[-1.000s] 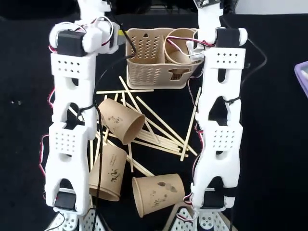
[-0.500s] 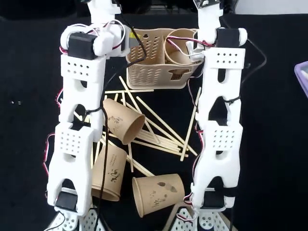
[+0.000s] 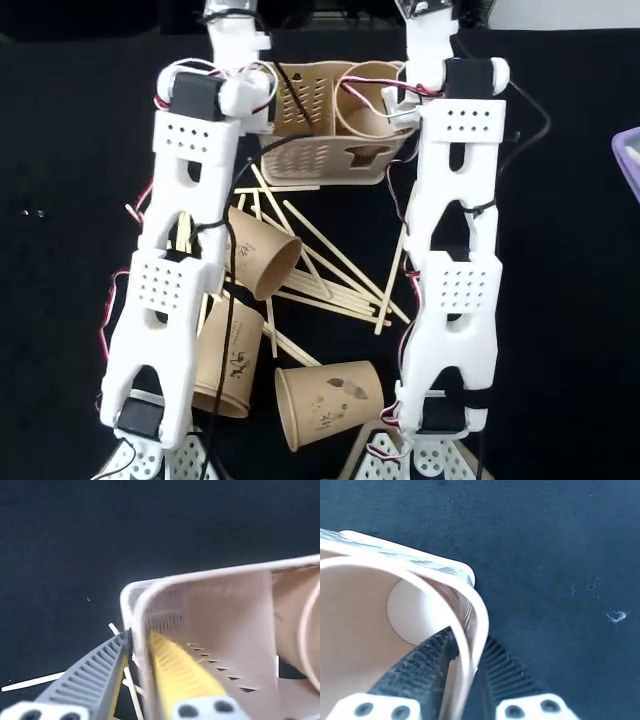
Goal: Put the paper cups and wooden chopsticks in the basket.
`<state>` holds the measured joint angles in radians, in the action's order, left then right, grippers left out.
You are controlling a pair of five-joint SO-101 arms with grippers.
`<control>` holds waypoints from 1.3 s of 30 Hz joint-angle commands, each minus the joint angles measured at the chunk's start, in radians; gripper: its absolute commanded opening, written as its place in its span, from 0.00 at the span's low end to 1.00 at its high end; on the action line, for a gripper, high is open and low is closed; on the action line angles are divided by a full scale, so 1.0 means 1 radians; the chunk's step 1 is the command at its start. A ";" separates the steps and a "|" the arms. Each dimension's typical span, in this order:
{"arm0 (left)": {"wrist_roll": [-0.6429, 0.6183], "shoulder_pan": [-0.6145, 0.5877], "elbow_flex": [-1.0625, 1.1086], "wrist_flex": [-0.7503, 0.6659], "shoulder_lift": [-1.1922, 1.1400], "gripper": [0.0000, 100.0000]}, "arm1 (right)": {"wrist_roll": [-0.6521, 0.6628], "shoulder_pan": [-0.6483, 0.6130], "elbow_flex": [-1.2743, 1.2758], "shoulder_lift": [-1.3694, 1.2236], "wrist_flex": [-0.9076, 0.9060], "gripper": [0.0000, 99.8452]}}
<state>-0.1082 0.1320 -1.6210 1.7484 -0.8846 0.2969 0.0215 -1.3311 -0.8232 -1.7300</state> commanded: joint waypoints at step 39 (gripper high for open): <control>0.123 -0.039 0.722 0.011 0.457 0.03 | 0.054 -0.006 0.634 0.435 -0.031 0.01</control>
<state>-0.0038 0.1381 -0.8984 1.7315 -0.4595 0.3537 -0.0077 -0.7035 -0.4718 -1.7346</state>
